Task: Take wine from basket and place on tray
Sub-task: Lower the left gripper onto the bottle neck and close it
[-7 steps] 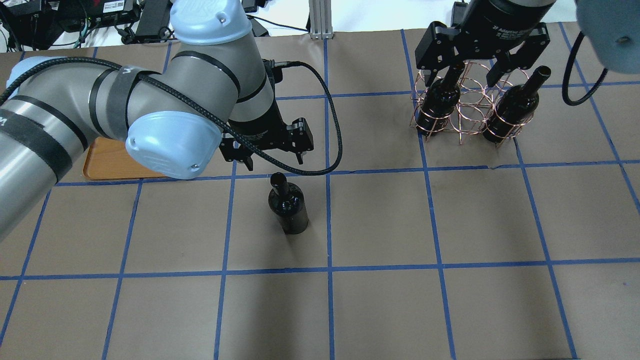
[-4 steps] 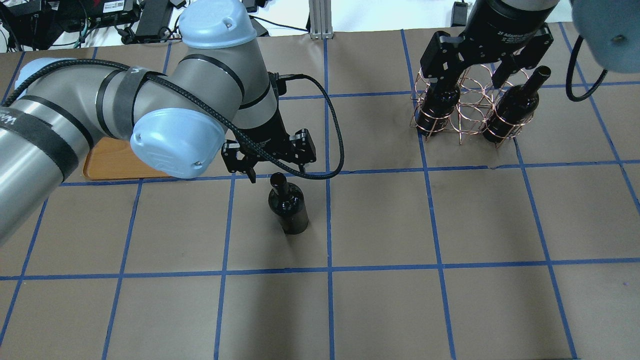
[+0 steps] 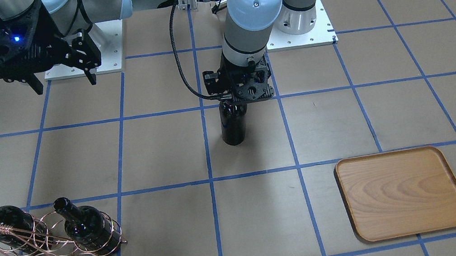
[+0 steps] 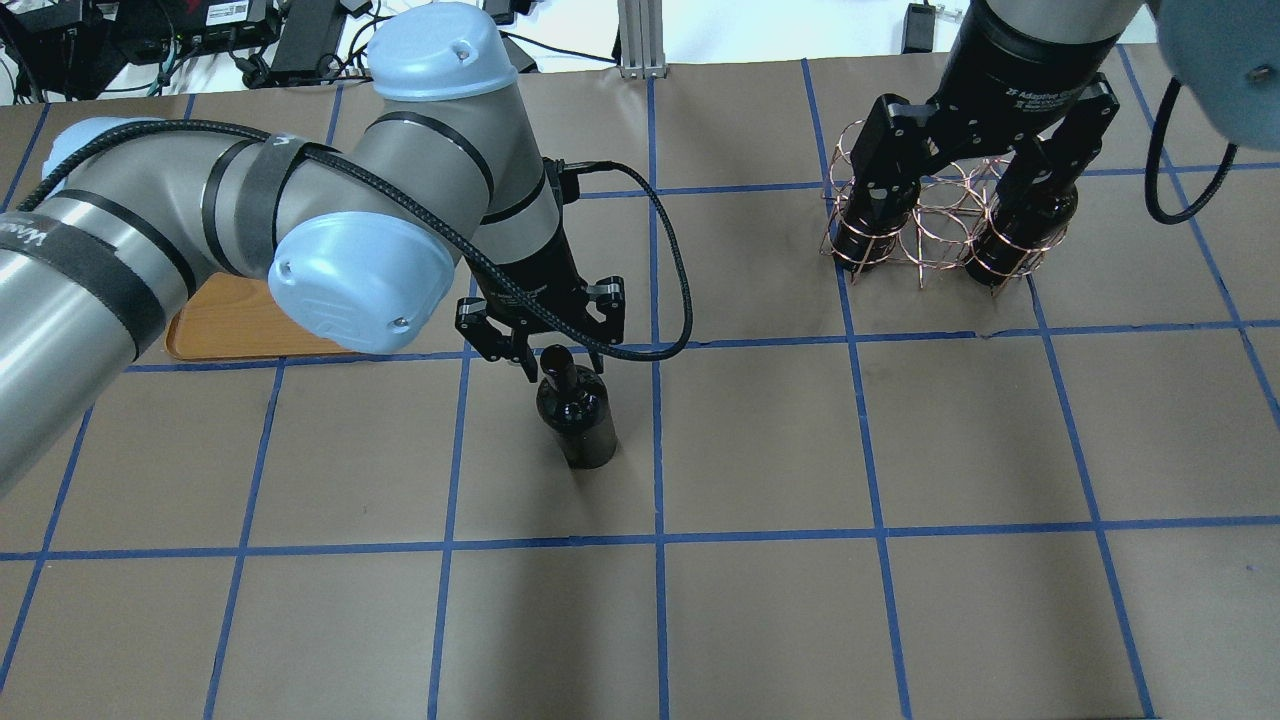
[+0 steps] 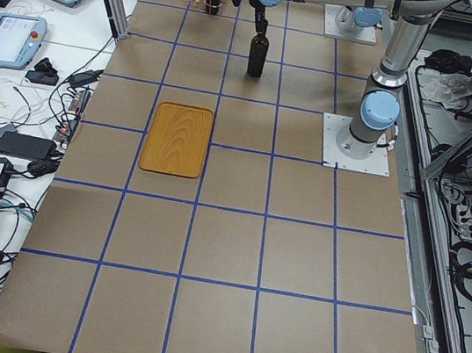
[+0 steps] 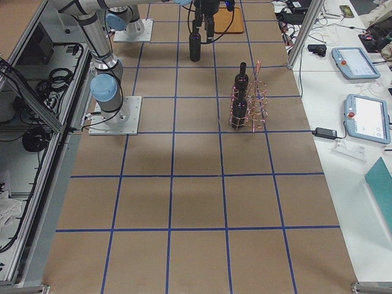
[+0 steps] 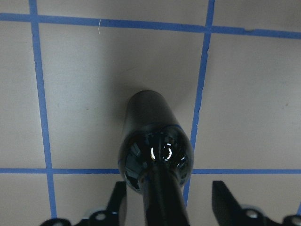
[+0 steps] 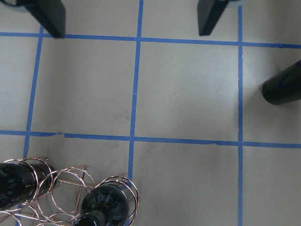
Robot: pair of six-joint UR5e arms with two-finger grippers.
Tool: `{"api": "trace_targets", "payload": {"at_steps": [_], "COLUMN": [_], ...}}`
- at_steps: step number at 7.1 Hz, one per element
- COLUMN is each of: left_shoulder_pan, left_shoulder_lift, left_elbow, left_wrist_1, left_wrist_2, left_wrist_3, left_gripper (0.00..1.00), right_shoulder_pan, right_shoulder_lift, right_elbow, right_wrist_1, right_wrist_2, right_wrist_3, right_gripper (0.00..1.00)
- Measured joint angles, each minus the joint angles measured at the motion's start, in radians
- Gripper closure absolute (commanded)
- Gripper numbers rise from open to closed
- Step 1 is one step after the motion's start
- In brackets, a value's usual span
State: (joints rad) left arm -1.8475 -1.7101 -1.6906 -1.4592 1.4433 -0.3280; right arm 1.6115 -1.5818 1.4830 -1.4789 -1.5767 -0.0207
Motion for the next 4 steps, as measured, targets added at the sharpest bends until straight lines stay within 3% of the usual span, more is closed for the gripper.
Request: {"api": "trace_targets", "payload": {"at_steps": [4], "left_shoulder_pan": [0.014], "left_shoulder_lift": [0.013], "left_elbow": [0.02], "left_wrist_1": [-0.006], "left_wrist_2": [0.016], "left_wrist_3": [0.011], "left_gripper": [0.99], "right_shoulder_pan": [0.001], "right_shoulder_lift": [-0.003], "right_elbow": [0.029], "right_wrist_1": [-0.006], "right_wrist_2": [0.012], "right_wrist_3": [0.012], "right_gripper": [0.0]}}
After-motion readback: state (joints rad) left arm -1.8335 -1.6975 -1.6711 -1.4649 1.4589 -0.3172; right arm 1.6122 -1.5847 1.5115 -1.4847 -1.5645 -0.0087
